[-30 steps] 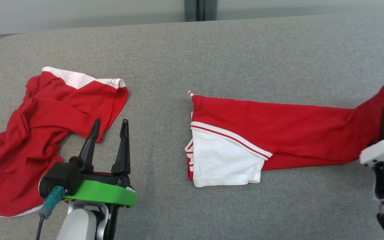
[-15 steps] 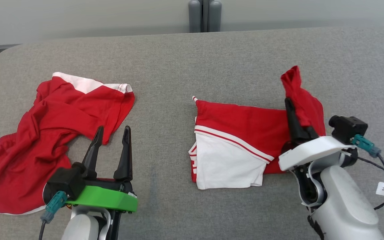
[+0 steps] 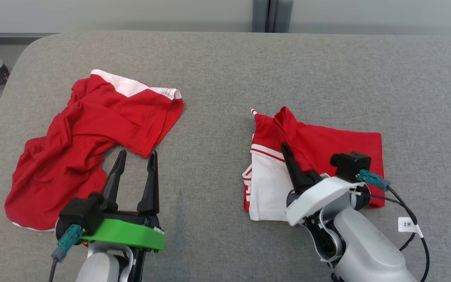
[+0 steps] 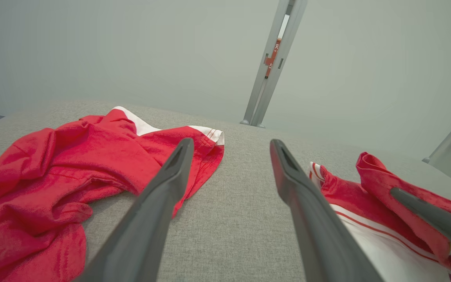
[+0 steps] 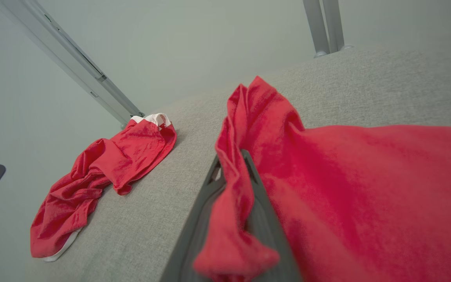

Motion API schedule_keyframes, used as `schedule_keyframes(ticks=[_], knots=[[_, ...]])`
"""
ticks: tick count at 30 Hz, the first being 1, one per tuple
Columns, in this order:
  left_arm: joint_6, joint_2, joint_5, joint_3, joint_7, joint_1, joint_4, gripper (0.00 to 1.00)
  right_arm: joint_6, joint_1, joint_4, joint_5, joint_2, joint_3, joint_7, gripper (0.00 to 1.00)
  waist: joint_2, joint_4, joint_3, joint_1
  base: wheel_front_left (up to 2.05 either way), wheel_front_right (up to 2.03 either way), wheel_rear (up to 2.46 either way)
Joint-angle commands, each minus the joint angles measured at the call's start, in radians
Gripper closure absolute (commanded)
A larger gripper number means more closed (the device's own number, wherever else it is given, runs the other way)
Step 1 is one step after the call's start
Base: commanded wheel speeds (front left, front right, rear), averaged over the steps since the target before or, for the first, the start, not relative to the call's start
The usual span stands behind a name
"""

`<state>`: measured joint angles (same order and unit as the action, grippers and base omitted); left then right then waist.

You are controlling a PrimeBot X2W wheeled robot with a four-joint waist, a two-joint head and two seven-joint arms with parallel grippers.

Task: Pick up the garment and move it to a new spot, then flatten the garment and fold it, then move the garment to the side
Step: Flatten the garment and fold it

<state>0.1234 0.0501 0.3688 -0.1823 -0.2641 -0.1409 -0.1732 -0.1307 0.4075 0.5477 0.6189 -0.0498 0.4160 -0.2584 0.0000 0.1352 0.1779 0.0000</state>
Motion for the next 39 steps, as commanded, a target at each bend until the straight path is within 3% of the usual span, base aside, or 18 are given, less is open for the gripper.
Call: schedule_keyframes(ticks=[1, 10, 11, 12, 13, 21, 25, 33, 39], knots=[[-0.004, 0.001, 0.006, 0.003, 0.0, 0.002, -0.002, 0.0, 0.0, 0.011, 0.011, 0.015, -0.002, 0.017, -0.007, 1.0, 0.0, 0.013, 0.002, 0.0, 0.0, 0.0, 0.0], [-0.008, 0.001, 0.014, 0.001, 0.0, 0.011, -0.003, 0.0, 0.0, 0.004, 0.021, 0.052, -0.002, 0.079, -0.007, 1.0, 0.0, 0.03, -0.004, 0.0, 0.0, 0.0, 0.0], [-0.009, 0.001, 0.014, 0.002, 0.0, 0.011, -0.003, 0.0, 0.0, 0.003, 0.02, 0.059, -0.001, 0.088, -0.007, 0.83, 0.0, 0.03, -0.003, 0.0, 0.0, 0.0, 0.0], [-0.009, 0.001, 0.015, 0.002, 0.0, 0.011, -0.003, 0.0, 0.0, -0.001, 0.021, 0.072, -0.001, 0.104, -0.007, 0.2, 0.0, 0.03, -0.003, 0.0, 0.0, 0.0, 0.0], [-0.01, 0.001, 0.015, 0.003, 0.0, 0.011, -0.004, 0.0, 0.0, -0.004, 0.03, 0.089, -0.001, 0.134, -0.007, 0.0, 0.0, 0.03, -0.002, 0.0, 0.0, 0.0, 0.0], [-0.014, 0.001, 0.011, 0.012, 0.0, -0.009, -0.003, 0.0, 0.0, 0.04, -0.064, 0.173, -0.001, 0.285, -0.007, 0.0, 0.0, 0.0, 0.001, 0.0, 0.0, 0.0, 0.0], [-0.014, 0.001, 0.001, 0.018, 0.0, -0.015, 0.006, 0.0, 0.0, 0.074, -0.099, 0.114, -0.024, 0.28, -0.007, 0.0, 0.0, -0.032, -0.004, 0.0, 0.0, 0.0, 0.0], [-0.013, 0.002, -0.009, 0.042, 0.0, -0.028, 0.05, 0.0, 0.0, 0.049, -0.176, -0.203, -0.159, 0.033, -0.007, 0.0, 0.0, -0.101, -0.012, 0.0, 0.0, 0.0, 0.0], [-0.018, 0.002, -0.02, 0.063, 0.0, -0.028, 0.091, 0.0, 0.0, -0.037, -0.279, -0.378, -0.2, -0.172, -0.007, 0.0, 0.0, -0.138, -0.01, 0.0, 0.0, 0.0, 0.0]])
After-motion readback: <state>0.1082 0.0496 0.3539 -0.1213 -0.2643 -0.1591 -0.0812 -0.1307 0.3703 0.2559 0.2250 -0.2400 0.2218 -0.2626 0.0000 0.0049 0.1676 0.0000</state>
